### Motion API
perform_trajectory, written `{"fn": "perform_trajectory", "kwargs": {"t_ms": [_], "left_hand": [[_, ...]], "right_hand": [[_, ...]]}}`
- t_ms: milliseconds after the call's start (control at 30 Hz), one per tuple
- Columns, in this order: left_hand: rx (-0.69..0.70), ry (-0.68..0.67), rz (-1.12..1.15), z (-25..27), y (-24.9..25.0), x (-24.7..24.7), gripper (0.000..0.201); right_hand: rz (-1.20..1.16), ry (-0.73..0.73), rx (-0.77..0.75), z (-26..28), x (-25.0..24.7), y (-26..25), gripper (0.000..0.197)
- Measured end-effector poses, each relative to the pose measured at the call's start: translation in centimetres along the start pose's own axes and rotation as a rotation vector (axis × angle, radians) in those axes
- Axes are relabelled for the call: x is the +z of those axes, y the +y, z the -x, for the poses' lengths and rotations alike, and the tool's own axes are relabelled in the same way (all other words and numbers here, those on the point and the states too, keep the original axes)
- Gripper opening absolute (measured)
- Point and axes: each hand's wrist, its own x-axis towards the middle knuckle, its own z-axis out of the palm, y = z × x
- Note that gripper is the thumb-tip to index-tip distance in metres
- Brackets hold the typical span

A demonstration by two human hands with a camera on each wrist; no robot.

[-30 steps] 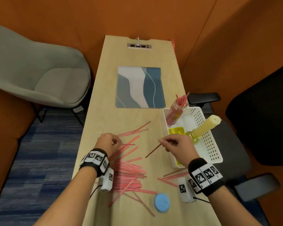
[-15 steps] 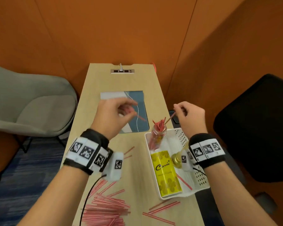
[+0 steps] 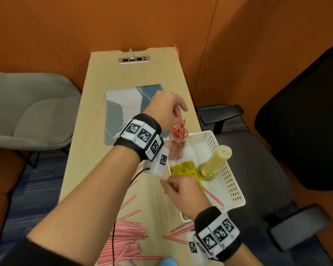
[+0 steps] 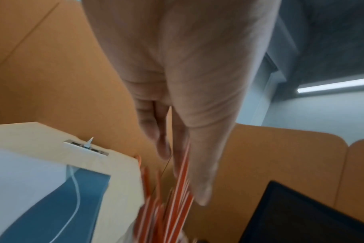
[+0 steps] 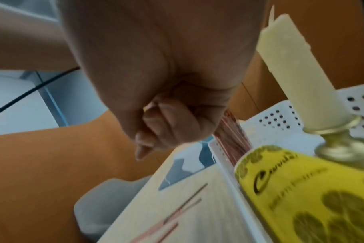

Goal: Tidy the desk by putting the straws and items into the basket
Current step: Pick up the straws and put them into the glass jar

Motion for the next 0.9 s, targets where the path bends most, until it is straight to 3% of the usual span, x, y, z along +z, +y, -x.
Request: {"fn": "perform_trajectory", "kwargs": {"t_ms": [100, 167, 267, 333, 500, 600, 767, 900], "left_hand": [[-0.01, -0.103, -0.082, 1.0, -0.9, 1.8, 0.042], [-0.01, -0.021, -0.078, 2.3, -2.2, 1.4, 0.05], [-0.091, 0.193, 0.089, 5.6, -5.2, 0.1, 0.034], [-0.229, 0.231, 0.128, 9.0, -8.0, 0.3, 0.024], [-0.686, 0.119, 0.159, 19.8, -16.6, 5.9, 0.016], [-0.901, 0.073, 0.189, 25.2, -19.3, 10.0, 0.017], [-0.952, 0.143, 0.316, 29.9, -20.3, 13.2, 0.017], [-0.947, 0.162, 0.343, 30.0, -20.6, 13.1, 0.007]], "right_hand": [[0.109, -0.185, 0.019, 1.0, 3.1, 1.2, 0.036], [0.142, -0.254, 0.042, 1.2, 4.8, 1.7, 0.027], [0.182, -0.349, 0.069, 1.0, 7.6, 2.5, 0.014], [0.179, -0.393, 0.069, 1.3, 10.1, 2.7, 0.02], [0.203, -0.314, 0.054, 1.5, 15.1, 2.1, 0.042], [0.268, -0.299, 0.108, 0.7, 16.3, 2.1, 0.038], [0.349, -0.267, 0.105, 0.2, 17.0, 2.1, 0.009], [0.411, -0.278, 0.076, -0.1, 17.5, 2.5, 0.01]]}}
